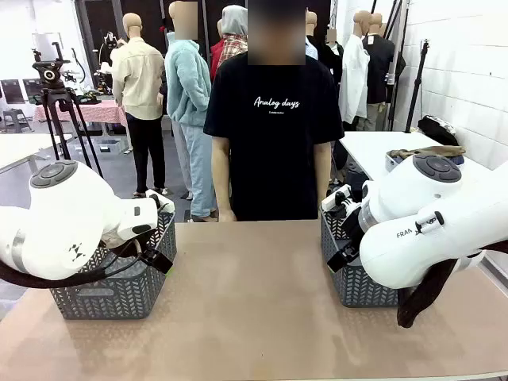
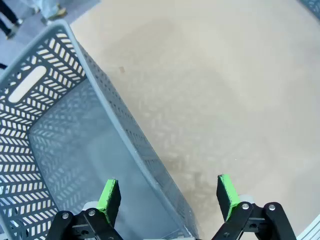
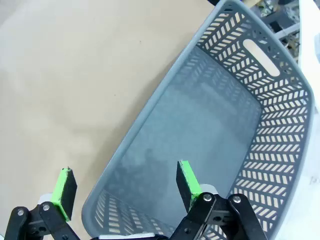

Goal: Sort the tops and bottoms.
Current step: Lift clothes from the center of the table with your left hand.

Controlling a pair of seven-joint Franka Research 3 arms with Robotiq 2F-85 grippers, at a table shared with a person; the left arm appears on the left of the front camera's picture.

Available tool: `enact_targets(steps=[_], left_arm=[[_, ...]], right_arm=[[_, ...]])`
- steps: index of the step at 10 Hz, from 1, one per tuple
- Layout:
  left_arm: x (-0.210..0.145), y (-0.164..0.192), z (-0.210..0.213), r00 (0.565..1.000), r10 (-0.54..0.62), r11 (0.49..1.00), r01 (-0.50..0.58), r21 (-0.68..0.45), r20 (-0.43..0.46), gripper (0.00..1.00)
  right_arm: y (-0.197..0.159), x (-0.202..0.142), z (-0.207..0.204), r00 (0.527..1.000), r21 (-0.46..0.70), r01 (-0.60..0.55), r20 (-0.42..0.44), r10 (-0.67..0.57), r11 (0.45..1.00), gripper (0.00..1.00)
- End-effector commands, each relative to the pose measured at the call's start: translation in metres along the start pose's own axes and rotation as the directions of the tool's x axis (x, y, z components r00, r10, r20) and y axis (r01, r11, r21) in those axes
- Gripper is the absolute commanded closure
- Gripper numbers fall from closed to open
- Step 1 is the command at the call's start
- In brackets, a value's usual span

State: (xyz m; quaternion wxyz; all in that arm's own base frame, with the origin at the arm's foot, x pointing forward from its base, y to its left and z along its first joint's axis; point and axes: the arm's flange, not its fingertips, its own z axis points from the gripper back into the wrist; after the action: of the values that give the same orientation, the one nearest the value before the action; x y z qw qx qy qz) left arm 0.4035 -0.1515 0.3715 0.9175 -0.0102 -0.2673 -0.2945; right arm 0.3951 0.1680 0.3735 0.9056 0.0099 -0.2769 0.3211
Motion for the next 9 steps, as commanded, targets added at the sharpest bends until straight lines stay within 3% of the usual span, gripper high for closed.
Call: enact_targets(steps=[1, 9], left_arm=[[0.0000, 0.0000, 0.0000, 1.000, 0.000, 1.000, 0.000, 0.000, 0.000, 0.00], [0.0000, 0.0000, 0.0000, 1.000, 0.000, 1.000, 0.000, 0.000, 0.000, 0.00]], right_arm=[[0.0000, 0.0000, 0.0000, 1.000, 0.000, 0.000, 0.000, 0.000, 1.000, 0.00], [0.0000, 0.0000, 0.0000, 1.000, 0.000, 0.000, 0.000, 0.000, 1.000, 0.00]])
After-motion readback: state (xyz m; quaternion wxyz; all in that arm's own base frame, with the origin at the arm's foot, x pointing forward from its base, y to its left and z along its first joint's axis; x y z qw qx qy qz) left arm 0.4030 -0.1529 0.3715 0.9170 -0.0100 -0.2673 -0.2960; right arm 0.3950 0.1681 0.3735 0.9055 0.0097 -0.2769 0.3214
